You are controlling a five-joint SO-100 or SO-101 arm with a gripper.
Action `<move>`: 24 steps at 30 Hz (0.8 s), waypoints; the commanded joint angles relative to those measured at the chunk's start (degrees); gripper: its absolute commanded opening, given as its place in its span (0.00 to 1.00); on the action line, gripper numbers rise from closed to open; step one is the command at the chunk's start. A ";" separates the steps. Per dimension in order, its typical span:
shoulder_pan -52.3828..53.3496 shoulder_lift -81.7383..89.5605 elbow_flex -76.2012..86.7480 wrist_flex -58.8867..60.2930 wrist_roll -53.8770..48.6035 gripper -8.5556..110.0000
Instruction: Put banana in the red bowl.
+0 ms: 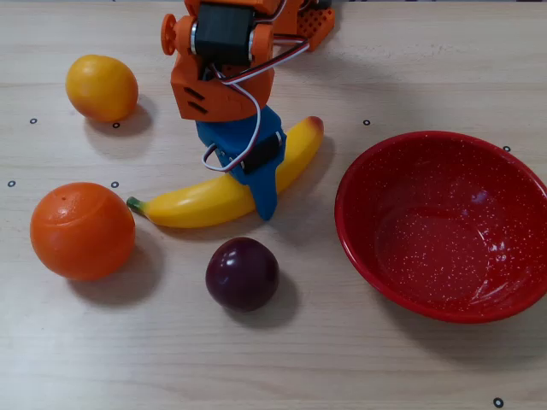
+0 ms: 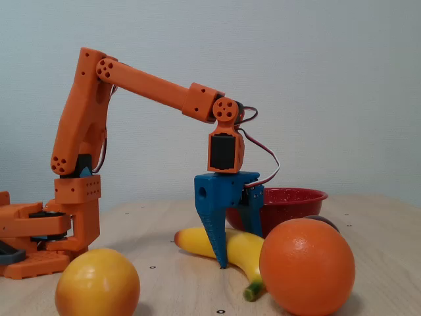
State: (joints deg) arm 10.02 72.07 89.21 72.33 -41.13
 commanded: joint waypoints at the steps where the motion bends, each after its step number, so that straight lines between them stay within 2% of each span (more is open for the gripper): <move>1: 0.00 1.58 -0.09 -0.35 0.79 0.22; 9: -0.09 1.76 0.35 -0.53 0.70 0.17; 13: -0.09 1.85 0.44 -0.62 0.62 0.07; 24: -0.09 3.52 -0.09 0.09 2.55 0.07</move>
State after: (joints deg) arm 9.93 72.16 89.21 72.33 -40.08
